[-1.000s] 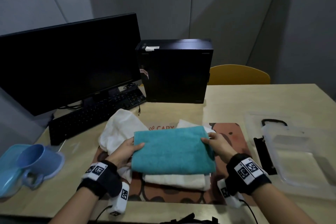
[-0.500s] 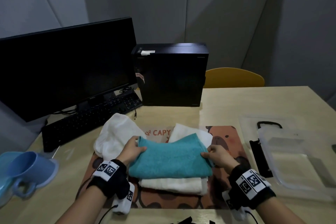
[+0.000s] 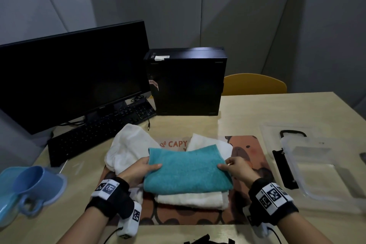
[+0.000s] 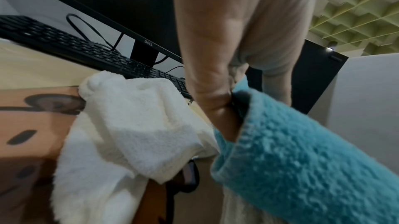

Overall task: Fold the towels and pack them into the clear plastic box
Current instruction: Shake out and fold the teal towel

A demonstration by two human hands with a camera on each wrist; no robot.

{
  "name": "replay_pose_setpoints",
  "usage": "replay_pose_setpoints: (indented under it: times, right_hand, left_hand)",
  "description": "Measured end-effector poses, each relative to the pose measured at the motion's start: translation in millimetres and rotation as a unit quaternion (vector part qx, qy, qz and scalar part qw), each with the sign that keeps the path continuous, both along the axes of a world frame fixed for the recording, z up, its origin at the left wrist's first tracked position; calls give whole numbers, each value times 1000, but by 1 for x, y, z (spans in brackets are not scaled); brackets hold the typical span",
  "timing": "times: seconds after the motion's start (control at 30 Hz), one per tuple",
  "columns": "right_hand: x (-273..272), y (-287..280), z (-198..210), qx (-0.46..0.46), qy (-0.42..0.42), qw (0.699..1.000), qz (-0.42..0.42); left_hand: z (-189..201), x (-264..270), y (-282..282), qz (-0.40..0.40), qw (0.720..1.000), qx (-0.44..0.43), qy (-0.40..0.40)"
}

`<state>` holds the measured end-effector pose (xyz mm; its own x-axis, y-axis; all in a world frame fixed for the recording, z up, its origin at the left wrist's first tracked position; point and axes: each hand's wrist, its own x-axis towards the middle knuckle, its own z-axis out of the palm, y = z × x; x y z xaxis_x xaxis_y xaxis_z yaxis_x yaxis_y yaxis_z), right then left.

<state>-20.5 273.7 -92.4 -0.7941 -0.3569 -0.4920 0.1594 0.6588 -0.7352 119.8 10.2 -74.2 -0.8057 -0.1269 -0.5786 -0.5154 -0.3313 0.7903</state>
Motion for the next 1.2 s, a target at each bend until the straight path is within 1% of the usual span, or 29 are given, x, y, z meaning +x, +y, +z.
replay_pose_setpoints:
  times: [0.13,0.23,0.37,0.47,0.57,0.63,0.67,0.73,0.77,0.83,0.87,0.9,0.93,1.0,1.07,1.1,1.13,1.2]
  right_hand:
    - [0,-3,7,-18,31,999,-7]
    - [4,-3,11,-64,24,997,-20]
    - [6,-4,9,-65,9,998,-11]
    - [3,-9,12,-85,-3,996,-11]
    - [-4,-14,19,-87,-8,996,-20]
    - [-4,-12,30,-116,-20,993,-13]
    - [-2,-8,38,-146,-35,989,-3]
    - [3,8,51,-195,-85,975,60]
    - [6,16,54,-198,-118,966,116]
    - [14,30,50,-158,-175,945,225]
    - [17,35,43,-135,-185,938,258]
    - [19,39,36,-120,-182,937,272]
    - [23,40,32,-121,-171,941,266]
    - [28,39,28,-165,-128,956,207]
    - [29,32,27,-232,-99,962,103]
    - [28,27,25,-244,-82,965,50]
    - [26,22,22,-236,-67,969,2]
    - [24,10,12,-176,-55,981,-59]
  left_hand:
    - [3,4,-4,-23,1000,-5,5]
    - [4,5,-5,8,999,31,25]
    - [1,5,-2,52,994,77,56]
    - [6,2,0,74,992,55,81]
    - [21,-1,-2,74,990,31,118]
    - [30,-1,-1,68,989,26,126]
    - [33,1,-1,63,990,27,126]
    - [35,8,-1,34,992,39,115]
    - [33,13,-1,12,993,48,106]
    - [24,22,-1,-40,996,47,61]
    - [19,25,0,-66,996,36,41]
    - [14,28,1,-82,996,25,30]
    - [10,29,2,-84,996,18,32]
    - [9,27,3,-50,997,22,61]
    - [6,22,3,29,995,14,91]
    - [4,19,3,72,993,8,92]
    - [0,16,3,106,991,-14,84]
    - [-9,13,8,129,986,-94,43]
